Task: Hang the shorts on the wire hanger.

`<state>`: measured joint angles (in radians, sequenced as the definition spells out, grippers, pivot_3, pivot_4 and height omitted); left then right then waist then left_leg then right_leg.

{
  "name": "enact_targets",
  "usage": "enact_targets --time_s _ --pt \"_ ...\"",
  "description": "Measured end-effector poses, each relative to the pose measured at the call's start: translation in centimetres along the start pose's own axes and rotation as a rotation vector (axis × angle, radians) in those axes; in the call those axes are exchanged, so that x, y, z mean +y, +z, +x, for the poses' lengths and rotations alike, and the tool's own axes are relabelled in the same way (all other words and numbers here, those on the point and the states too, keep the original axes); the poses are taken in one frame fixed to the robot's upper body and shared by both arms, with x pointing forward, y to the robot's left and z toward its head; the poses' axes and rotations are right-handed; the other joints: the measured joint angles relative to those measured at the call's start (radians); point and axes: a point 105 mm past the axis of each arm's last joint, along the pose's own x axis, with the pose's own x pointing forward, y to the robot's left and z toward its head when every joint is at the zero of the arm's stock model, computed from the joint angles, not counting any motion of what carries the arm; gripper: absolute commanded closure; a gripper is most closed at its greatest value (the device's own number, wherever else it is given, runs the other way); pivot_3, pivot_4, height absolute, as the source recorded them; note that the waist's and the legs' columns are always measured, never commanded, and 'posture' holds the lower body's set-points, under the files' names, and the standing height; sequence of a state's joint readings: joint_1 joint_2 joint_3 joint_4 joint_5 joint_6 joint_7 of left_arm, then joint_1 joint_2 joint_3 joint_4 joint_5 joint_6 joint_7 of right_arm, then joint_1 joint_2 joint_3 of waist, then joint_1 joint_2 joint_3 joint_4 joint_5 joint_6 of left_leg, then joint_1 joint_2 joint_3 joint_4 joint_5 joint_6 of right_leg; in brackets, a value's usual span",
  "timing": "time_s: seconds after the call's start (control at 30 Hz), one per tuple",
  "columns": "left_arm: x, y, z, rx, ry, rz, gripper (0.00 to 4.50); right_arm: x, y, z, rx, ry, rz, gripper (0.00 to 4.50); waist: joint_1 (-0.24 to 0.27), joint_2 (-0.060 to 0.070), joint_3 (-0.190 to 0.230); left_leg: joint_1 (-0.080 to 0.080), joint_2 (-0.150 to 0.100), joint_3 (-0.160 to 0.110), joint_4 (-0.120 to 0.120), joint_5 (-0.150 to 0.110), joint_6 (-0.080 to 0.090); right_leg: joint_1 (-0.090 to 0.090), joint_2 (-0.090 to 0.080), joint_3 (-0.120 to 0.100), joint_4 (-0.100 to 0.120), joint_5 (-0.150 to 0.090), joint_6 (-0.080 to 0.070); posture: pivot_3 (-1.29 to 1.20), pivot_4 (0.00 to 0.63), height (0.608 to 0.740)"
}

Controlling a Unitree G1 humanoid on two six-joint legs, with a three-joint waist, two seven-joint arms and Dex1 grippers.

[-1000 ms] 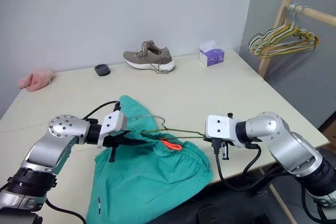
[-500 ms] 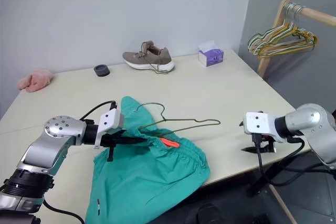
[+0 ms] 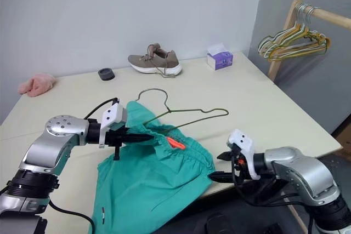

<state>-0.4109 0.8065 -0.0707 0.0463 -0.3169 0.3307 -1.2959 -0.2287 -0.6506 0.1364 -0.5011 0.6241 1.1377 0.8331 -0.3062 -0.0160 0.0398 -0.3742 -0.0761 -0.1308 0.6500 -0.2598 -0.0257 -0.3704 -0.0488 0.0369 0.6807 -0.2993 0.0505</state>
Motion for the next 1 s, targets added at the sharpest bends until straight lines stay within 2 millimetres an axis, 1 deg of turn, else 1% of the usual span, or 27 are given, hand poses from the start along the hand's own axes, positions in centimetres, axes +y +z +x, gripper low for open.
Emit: enact_targets --time_s 0.07,0.1,0.13,0.3,0.33,0.37,0.47,0.5,0.57,0.67,0.77,0.87,0.9,1.0 --pt "0.1 0.2 0.0 -0.002 0.002 0.007 4.5 0.8 0.2 0.9 -0.01 0.041 0.041 0.29 0.0 0.0 0.0 0.0 0.0 0.0 0.0 0.0 0.0 0.0 0.0 0.0 0.0 0.0 0.0 -0.34 0.0 0.74" --pt "0.2 0.2 -0.1 -0.004 0.007 0.009 4.5 0.8 0.2 1.2 -0.008 0.038 0.052 0.66 0.001 0.0 0.0 0.0 0.0 0.0 0.0 0.0 0.0 0.0 0.0 0.0 0.0 0.0 0.0 -0.33 0.0 0.74" --pt "0.3 0.3 -0.1 -0.005 0.014 0.01 4.5 0.8 0.2 1.3 -0.005 0.029 0.056 0.86 0.001 0.0 0.0 0.0 0.0 0.0 0.0 0.0 0.0 0.0 0.0 0.0 0.0 0.0 0.0 -0.33 0.0 0.74" --pt "1.1 0.7 -0.9 -0.027 0.088 0.014 4.5 0.0 -0.3 1.9 0.014 -0.05 0.062 2.61 0.003 0.0 0.0 0.0 0.0 0.0 0.0 0.0 0.0 0.0 0.0 0.0 0.0 0.0 0.0 -0.33 0.0 0.74" --pt "1.2 0.8 -1.1 -0.036 0.099 0.008 4.5 -0.3 -0.3 2.0 0.01 -0.068 0.058 3.05 0.003 0.0 0.0 0.0 0.0 0.0 0.0 0.0 0.0 -0.001 0.0 0.0 0.0 0.0 0.001 -0.33 0.0 0.74" --pt "1.3 0.7 -1.3 -0.044 0.112 -0.003 4.5 -0.5 -0.3 2.0 0.004 -0.085 0.055 3.32 0.002 0.0 0.0 0.0 0.0 0.0 0.0 0.0 0.0 -0.001 0.0 0.0 0.0 0.0 0.001 -0.33 0.0 0.74" --pt "1.0 0.1 -1.6 -0.057 0.139 -0.051 4.5 -1.4 0.0 2.1 -0.024 -0.139 0.049 4.38 0.002 0.0 0.0 0.0 0.0 0.0 0.0 0.0 0.0 -0.001 0.0 0.001 0.0 0.0 0.001 -0.32 0.0 0.74" --pt "0.8 0.0 -1.6 -0.065 0.143 -0.07 4.5 -1.8 0.1 2.1 -0.034 -0.157 0.049 4.45 0.002 0.0 0.0 0.0 0.0 0.0 0.0 0.0 0.0 -0.001 0.0 0.001 0.0 0.0 0.0 -0.32 0.0 0.74" --pt "0.5 0.0 -1.7 -0.085 0.149 -0.106 4.5 -2.7 0.5 2.0 -0.058 -0.195 0.056 4.45 0.004 0.0 0.0 0.0 0.0 0.0 0.0 0.0 0.0 -0.001 0.0 0.001 0.0 0.001 0.001 -0.31 0.0 0.74" --pt "0.1 0.4 -2.0 -0.123 0.154 -0.153 4.5 -4.2 1.9 1.4 -0.107 -0.247 0.054 4.45 0.004 0.0 0.0 0.0 0.0 0.0 0.0 0.0 0.0 -0.001 0.0 0.001 0.0 0.001 0.001 -0.31 0.0 0.74" --pt "-0.6 0.9 -2.4 -0.165 0.142 -0.211 4.5 -5.8 3.1 0.4 -0.15 -0.302 0.06 4.45 0.004 0.001 0.0 0.0 0.0 0.0 -0.001 0.0 0.0 0.0 0.001 0.001 0.0 0.001 0.001 -0.3 0.0 0.74" --pt "-1.7 0.9 -2.9 -0.175 0.091 -0.287 4.5 -7.3 3.7 -0.8 -0.167 -0.337 0.086 4.45 0.004 0.001 0.0 0.0 0.0 0.0 -0.001 0.0 0.0 -0.001 0.001 0.001 0.001 0.002 -0.001 -0.3 0.0 0.74" --pt "-2.0 0.9 -3.1 -0.173 0.071 -0.303 4.5 -7.6 3.8 -1.2 -0.168 -0.348 0.089 4.45 0.004 0.001 0.0 0.0 0.0 0.0 -0.001 0.0 0.0 -0.001 0.001 0.001 0.001 0.003 -0.004 -0.3 0.0 0.74" --pt "-3.0 1.2 -4.0 -0.165 0.002 -0.353 4.5 -8.6 4.3 -2.7 -0.174 -0.364 0.101 4.45 0.005 0.001 0.0 0.0 0.0 0.0 -0.002 0.0 0.0 -0.001 0.001 0.001 0.001 0.003 -0.004 -0.3 0.0 0.74"
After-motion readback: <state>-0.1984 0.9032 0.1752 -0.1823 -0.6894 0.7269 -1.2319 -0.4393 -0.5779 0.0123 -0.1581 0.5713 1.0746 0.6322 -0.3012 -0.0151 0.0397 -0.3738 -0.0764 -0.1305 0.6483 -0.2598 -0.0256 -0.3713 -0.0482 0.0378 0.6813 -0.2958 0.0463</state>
